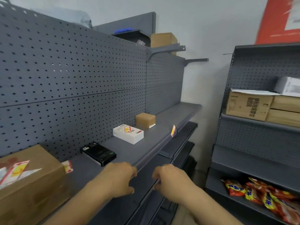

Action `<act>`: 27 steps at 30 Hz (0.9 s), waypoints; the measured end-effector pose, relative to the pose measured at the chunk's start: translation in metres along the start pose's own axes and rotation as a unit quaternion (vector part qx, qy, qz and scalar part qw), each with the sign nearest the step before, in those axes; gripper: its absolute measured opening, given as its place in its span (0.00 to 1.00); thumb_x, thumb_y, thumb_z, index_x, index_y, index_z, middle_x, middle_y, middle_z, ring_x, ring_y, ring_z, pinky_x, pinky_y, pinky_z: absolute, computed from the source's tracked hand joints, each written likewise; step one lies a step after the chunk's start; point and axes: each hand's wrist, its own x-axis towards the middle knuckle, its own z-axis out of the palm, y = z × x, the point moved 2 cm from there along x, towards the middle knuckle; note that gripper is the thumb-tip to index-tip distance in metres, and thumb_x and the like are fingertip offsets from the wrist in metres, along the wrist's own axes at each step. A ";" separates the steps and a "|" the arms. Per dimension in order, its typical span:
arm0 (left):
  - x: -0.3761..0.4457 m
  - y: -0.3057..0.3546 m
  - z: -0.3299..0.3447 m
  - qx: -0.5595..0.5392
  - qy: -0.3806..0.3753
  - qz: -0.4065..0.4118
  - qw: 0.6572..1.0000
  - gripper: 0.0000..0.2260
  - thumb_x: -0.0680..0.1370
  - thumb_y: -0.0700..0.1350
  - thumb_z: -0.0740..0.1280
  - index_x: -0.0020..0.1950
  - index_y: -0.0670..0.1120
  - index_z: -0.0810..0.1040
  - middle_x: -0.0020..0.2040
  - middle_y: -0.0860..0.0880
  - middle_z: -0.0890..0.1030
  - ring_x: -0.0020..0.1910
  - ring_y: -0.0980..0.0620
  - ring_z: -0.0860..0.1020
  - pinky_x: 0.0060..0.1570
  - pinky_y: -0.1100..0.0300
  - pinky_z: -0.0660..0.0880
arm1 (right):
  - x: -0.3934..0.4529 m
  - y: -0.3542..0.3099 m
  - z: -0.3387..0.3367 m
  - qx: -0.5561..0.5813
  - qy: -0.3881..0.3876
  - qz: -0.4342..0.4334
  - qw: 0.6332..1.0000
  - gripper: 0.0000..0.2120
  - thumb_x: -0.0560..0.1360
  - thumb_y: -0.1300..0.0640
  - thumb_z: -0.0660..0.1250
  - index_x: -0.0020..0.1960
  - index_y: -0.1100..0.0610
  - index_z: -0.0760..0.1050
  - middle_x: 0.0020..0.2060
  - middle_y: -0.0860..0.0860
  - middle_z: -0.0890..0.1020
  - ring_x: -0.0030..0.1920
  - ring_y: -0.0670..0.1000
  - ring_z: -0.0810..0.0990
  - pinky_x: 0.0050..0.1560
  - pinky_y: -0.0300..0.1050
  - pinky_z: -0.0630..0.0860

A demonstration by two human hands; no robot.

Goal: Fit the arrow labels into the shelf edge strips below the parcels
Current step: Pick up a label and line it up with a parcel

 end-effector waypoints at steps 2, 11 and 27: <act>0.032 0.000 -0.003 0.006 -0.002 0.005 1.000 0.23 0.75 0.57 0.68 0.69 0.53 0.71 0.62 0.51 0.77 0.59 0.47 0.77 0.58 0.53 0.74 | 0.022 0.020 -0.004 0.000 0.001 0.003 1.000 0.16 0.76 0.53 0.65 0.63 0.53 0.73 0.60 0.54 0.76 0.59 0.57 0.76 0.57 0.49 0.74; 0.154 0.008 -0.001 -0.001 -0.023 -0.033 0.999 0.21 0.75 0.56 0.68 0.66 0.51 0.72 0.60 0.49 0.77 0.57 0.47 0.77 0.52 0.55 0.72 | 0.120 0.104 -0.010 -0.016 -0.033 -0.026 0.999 0.17 0.76 0.50 0.66 0.64 0.51 0.73 0.62 0.53 0.76 0.60 0.56 0.76 0.56 0.48 0.73; 0.210 -0.063 0.010 -0.038 -0.023 -0.246 0.968 0.20 0.75 0.53 0.67 0.65 0.49 0.74 0.60 0.47 0.78 0.58 0.46 0.78 0.55 0.50 0.74 | 0.290 0.106 -0.010 -0.031 -0.124 -0.181 0.975 0.10 0.74 0.48 0.67 0.53 0.50 0.78 0.56 0.51 0.81 0.54 0.53 0.79 0.51 0.46 0.75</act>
